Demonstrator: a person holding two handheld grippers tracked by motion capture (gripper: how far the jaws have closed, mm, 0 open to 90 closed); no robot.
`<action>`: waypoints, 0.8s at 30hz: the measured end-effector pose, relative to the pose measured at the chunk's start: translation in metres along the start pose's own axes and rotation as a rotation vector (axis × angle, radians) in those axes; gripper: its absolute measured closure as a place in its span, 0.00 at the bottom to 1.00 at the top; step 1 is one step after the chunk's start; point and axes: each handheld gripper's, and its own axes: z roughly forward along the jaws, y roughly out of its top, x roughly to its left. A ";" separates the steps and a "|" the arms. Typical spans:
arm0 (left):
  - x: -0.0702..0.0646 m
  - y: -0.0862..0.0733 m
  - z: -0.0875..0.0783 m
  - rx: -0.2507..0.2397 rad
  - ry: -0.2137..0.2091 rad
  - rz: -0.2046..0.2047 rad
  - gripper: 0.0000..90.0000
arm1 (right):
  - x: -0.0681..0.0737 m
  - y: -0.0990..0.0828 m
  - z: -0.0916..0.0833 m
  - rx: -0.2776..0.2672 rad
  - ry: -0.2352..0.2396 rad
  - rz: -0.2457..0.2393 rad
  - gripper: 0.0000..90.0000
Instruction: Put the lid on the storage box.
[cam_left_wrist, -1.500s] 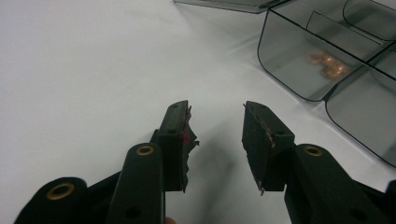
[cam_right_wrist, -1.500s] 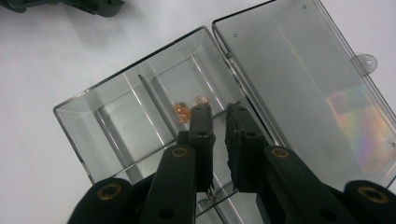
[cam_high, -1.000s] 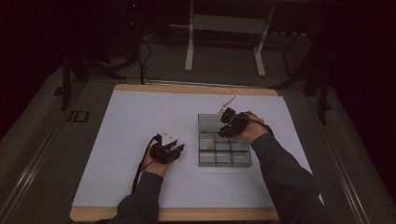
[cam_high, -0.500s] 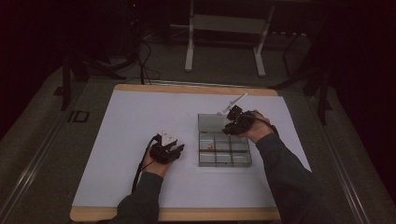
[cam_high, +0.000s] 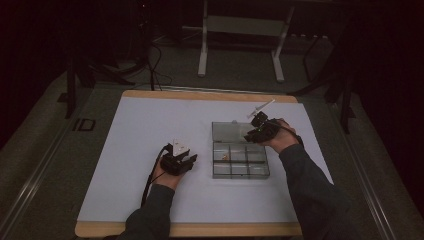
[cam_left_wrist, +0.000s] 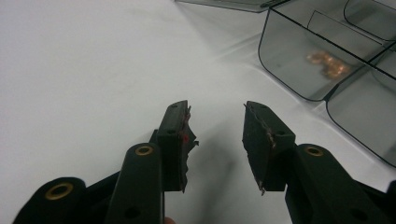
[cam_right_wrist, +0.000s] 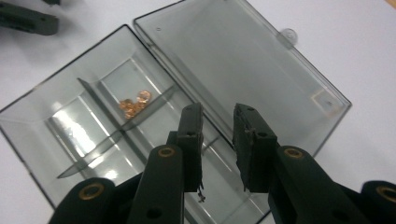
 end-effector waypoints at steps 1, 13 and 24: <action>0.000 0.000 0.000 0.000 0.000 0.000 0.68 | -0.002 -0.001 0.000 -0.002 -0.004 0.008 0.81; 0.001 0.000 0.000 -0.001 -0.003 -0.012 0.68 | -0.023 -0.019 0.003 -0.021 -0.037 0.098 0.80; -0.001 0.001 -0.001 -0.020 -0.057 -0.039 0.68 | -0.038 -0.035 0.006 -0.054 -0.060 0.176 0.80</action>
